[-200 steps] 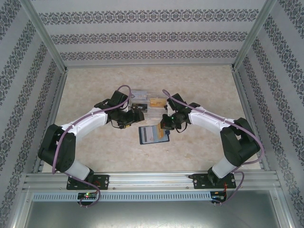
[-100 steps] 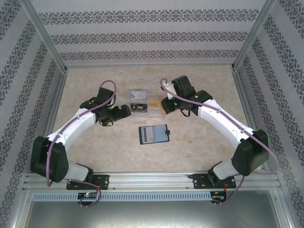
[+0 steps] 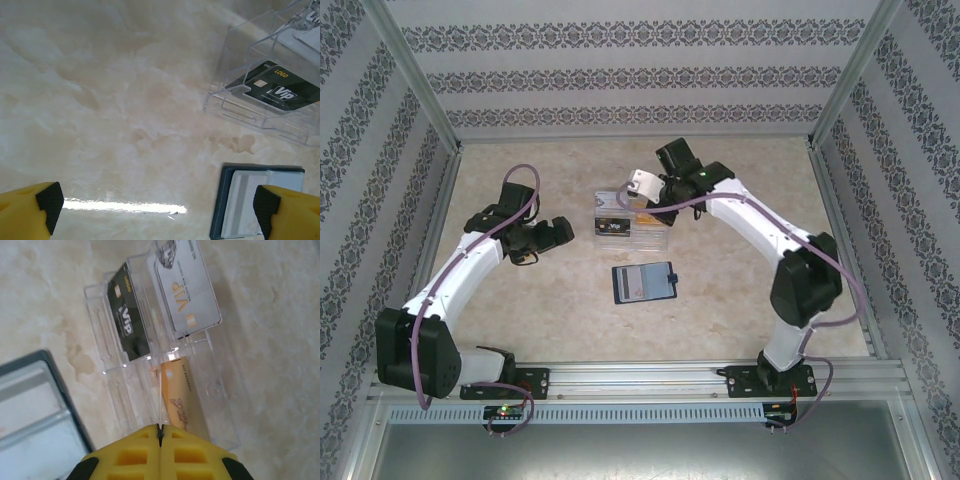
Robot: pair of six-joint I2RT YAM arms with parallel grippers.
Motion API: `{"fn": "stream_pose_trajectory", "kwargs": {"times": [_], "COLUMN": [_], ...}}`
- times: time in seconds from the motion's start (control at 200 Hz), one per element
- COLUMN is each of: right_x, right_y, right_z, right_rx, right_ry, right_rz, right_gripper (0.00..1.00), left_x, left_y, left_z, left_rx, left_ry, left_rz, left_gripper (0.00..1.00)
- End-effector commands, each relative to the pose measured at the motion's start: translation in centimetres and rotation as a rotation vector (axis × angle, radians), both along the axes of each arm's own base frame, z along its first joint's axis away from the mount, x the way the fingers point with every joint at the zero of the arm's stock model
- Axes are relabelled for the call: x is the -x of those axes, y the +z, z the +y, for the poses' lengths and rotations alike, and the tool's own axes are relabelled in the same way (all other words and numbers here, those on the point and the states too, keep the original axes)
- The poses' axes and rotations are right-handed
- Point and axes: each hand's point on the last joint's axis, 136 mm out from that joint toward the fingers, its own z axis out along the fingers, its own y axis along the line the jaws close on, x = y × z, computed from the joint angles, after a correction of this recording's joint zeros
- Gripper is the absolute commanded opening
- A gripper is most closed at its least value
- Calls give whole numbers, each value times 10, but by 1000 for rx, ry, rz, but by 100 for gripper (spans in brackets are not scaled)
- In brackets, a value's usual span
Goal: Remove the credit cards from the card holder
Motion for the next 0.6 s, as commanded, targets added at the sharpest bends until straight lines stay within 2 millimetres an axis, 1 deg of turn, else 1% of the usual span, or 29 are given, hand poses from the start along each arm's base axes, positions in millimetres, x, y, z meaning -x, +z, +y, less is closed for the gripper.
{"fn": "stream_pose_trajectory", "kwargs": {"times": [0.0, 0.13, 0.25, 0.415, 0.594], "right_x": [0, -12, -21, -22, -20], "right_y": [-13, -26, -28, -29, -42], "right_z": [-4, -4, -3, -1, -4], "right_rx": [136, 204, 241, 254, 287], "right_ry": [107, 133, 149, 176, 185], "right_rz": [-2, 14, 11, 32, 70], "right_gripper": [0, 0, 0, 0, 0], "left_x": [5, 3, 2, 2, 1], "left_y": [-4, -10, -14, -19, -20], "left_z": [9, 8, 7, 7, 7], "left_rx": [-28, -21, -12, -12, -11], "left_ry": [-6, -8, -11, -19, -28], "left_rz": [37, 59, 71, 87, 94], "left_gripper": [99, 99, 99, 99, 99]}}
